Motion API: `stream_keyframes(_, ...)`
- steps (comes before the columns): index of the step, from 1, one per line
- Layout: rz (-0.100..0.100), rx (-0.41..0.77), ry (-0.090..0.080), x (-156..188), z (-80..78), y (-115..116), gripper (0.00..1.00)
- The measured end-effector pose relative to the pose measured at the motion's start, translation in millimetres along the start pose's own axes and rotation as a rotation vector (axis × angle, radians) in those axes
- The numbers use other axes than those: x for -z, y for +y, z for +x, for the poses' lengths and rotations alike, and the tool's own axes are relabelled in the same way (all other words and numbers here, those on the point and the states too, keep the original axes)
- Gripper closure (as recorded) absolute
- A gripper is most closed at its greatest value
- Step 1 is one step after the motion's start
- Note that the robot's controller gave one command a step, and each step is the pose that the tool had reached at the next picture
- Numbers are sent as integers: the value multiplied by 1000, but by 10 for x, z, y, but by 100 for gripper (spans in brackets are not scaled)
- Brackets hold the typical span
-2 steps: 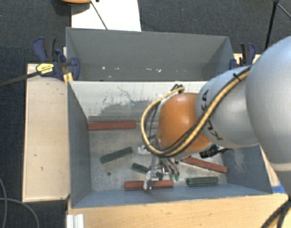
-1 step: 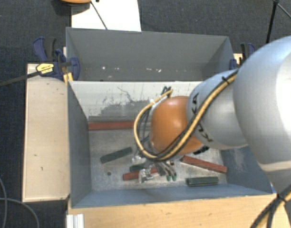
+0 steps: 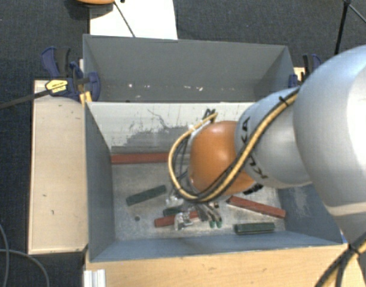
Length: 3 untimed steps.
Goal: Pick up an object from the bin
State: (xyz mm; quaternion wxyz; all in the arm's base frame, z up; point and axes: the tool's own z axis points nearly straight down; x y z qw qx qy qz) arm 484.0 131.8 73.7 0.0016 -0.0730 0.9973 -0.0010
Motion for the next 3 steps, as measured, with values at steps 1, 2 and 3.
stream_keyframes(1,-1,-1,-1,21,4,-1,100)
stream_keyframes(2,-1,-1,5,104,20,3,100)
stream_keyframes(3,-2,-2,4,241,15,5,100)
